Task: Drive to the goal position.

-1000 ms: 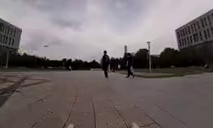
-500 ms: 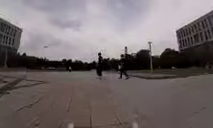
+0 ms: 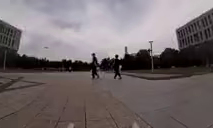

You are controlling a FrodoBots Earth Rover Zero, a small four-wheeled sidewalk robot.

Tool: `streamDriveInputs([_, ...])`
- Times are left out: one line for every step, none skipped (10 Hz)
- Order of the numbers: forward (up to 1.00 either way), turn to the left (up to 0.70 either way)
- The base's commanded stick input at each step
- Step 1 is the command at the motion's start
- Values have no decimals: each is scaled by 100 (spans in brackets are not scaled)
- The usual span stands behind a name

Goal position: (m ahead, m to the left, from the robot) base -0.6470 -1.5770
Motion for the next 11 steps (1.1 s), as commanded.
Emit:
streamDriveInputs([70,0])
streamDriveInputs([70,0])
streamDriveInputs([70,0])
streamDriveInputs([70,0])
streamDriveInputs([70,0])
streamDriveInputs([70,0])
streamDriveInputs([70,0])
streamDriveInputs([70,0])
streamDriveInputs([70,0])
streamDriveInputs([70,0])
streamDriveInputs([70,0])
